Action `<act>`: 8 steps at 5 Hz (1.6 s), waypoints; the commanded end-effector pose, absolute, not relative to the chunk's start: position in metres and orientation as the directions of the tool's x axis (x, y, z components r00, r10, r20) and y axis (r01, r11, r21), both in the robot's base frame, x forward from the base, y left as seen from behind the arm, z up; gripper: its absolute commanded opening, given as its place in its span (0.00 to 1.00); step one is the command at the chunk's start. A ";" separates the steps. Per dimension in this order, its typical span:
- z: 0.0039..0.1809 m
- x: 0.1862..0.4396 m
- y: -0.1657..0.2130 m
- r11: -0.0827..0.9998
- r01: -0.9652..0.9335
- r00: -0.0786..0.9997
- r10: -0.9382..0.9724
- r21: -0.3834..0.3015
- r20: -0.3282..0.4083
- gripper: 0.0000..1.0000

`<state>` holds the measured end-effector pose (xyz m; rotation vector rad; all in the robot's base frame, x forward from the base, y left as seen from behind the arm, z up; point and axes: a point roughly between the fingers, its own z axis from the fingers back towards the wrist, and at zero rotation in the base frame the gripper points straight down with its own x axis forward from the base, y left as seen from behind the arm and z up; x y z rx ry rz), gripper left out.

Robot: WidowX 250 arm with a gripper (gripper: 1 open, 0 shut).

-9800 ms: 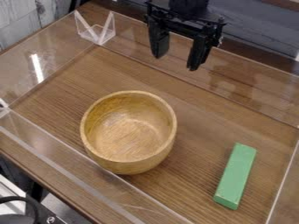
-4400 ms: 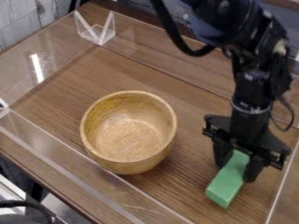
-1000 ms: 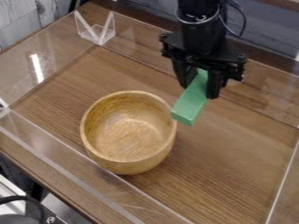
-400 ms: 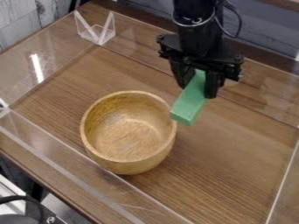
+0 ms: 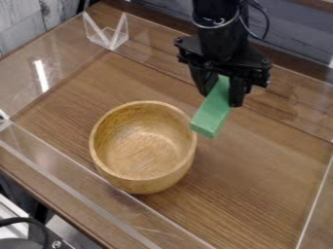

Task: Put the green block in the brown bowl

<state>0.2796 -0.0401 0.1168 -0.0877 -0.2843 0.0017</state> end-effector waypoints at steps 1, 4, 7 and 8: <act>0.130 0.283 -0.040 0.996 0.010 0.942 0.021 -0.093 0.334 0.00; 0.130 0.285 -0.041 0.995 0.010 0.936 0.025 -0.099 0.352 0.00; 0.131 0.284 -0.041 0.995 0.010 0.934 0.027 -0.102 0.357 0.00; 0.132 0.284 -0.040 0.995 0.009 0.932 0.028 -0.103 0.362 0.00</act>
